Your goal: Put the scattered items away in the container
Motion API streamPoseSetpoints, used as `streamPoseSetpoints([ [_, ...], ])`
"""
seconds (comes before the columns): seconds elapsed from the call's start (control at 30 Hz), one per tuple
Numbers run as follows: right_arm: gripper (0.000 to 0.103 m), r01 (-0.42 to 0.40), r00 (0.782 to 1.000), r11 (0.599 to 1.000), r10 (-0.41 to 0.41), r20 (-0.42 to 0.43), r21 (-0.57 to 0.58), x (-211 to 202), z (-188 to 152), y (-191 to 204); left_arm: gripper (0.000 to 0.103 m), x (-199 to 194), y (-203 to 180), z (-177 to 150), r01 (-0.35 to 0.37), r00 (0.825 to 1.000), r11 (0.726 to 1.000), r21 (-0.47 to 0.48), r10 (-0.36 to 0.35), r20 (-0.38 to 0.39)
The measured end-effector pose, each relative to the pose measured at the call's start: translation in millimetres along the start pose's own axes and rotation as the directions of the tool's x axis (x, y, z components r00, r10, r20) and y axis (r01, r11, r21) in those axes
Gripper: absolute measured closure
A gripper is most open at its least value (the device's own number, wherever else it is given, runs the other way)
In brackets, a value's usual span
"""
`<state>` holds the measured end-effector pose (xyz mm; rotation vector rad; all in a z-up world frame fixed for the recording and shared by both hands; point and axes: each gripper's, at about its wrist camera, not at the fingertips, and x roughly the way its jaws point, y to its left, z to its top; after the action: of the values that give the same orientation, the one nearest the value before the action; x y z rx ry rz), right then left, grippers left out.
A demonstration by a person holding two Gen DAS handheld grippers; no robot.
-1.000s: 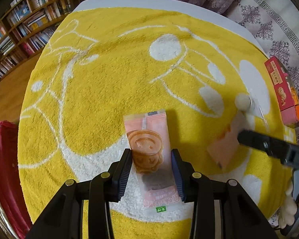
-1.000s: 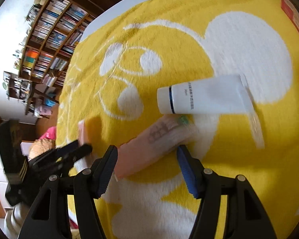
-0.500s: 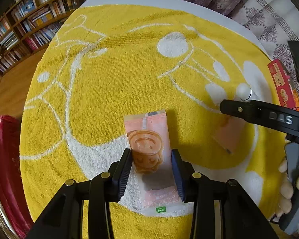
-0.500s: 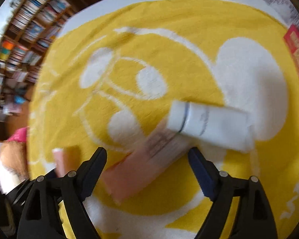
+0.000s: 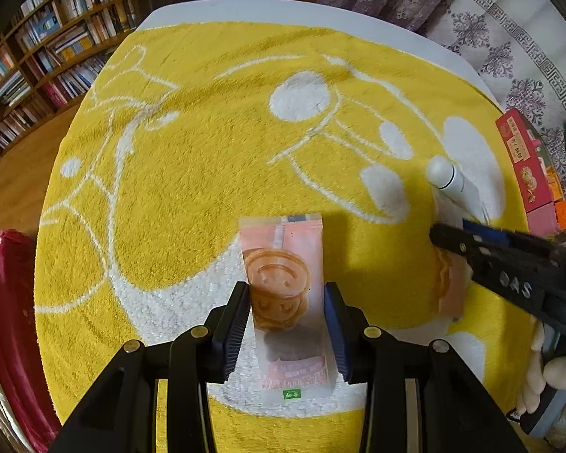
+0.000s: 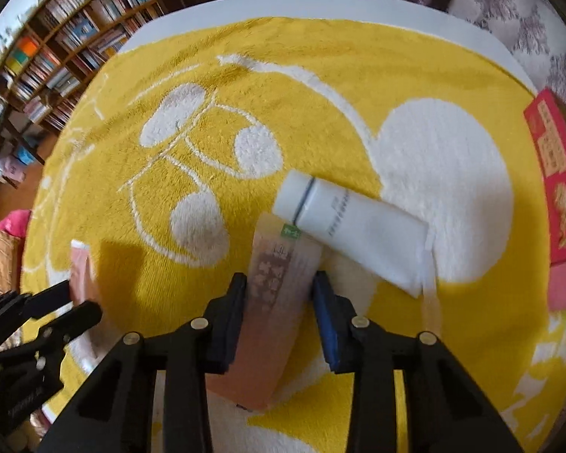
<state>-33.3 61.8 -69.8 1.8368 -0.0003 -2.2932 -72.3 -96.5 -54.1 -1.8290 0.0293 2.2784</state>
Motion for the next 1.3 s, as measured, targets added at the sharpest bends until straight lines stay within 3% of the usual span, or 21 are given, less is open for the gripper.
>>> streamPoseSetpoints([
  [0.13,0.065,-0.073,0.997,0.997,0.072,0.022,0.019,-13,-18,-17,0.062,-4,-7,1,-0.006,1.0,1.0,0.004,0.006,0.011],
  [0.3,0.065,-0.096,0.995,0.994,0.094,0.039,0.043,-27,-26,-43,0.062,-6,-19,3,-0.013,1.0,1.0,0.015,0.013,0.014],
  [0.57,0.065,-0.106,0.993,0.993,0.103,0.054,0.06,-33,-32,-52,0.062,-11,-24,4,-0.041,0.999,0.998,0.046,0.039,0.037],
  [1.3,0.065,-0.127,0.98,0.987,0.11,0.167,0.099,-99,-53,-130,0.062,-53,-104,-4,-0.047,0.988,0.996,0.07,0.036,0.15],
])
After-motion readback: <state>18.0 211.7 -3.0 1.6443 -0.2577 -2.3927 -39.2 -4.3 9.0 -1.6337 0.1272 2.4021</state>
